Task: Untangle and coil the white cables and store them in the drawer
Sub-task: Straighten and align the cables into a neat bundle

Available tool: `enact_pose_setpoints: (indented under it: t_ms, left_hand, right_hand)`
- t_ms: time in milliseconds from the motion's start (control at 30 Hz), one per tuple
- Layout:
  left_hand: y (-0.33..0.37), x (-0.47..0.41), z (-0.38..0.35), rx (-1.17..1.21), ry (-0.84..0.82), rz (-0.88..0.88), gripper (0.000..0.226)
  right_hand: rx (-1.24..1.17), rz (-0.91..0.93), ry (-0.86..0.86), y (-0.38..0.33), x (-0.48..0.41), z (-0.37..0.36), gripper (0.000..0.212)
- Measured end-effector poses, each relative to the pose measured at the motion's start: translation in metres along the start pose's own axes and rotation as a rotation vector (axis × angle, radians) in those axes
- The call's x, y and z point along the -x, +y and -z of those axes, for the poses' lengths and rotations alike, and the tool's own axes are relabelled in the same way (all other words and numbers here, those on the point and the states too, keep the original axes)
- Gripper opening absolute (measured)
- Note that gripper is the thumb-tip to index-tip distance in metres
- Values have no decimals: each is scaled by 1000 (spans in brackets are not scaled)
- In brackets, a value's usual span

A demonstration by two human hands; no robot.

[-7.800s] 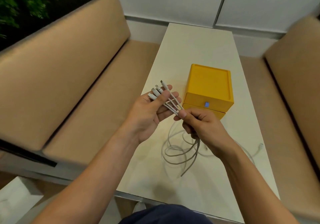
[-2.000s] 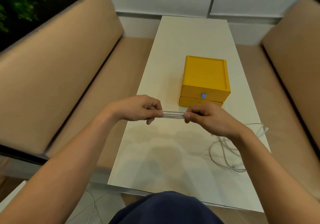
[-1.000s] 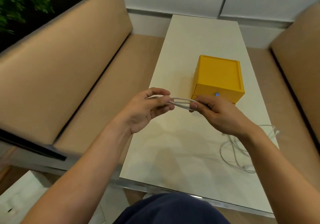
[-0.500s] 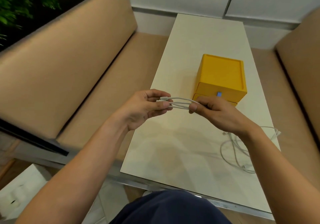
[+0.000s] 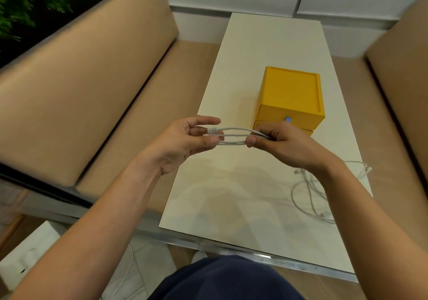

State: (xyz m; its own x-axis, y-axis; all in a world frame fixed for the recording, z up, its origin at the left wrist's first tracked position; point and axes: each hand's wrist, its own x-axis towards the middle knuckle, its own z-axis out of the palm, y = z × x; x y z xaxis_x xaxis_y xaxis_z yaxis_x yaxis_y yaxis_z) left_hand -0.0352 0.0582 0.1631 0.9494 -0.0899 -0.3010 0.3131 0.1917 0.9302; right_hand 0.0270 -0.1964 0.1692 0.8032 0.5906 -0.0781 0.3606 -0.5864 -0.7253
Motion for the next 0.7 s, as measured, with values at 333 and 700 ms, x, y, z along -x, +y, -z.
enact_pose_setpoints:
  t_ms: [333, 700]
  left_hand:
    - [-4, 1, -4, 126, 94, -28, 38]
    - [-6, 6, -3, 218, 143, -93, 15]
  right_hand:
    - [-36, -2, 5, -1, 3, 0, 28]
    - [-126, -35, -36, -11, 1, -7, 35]
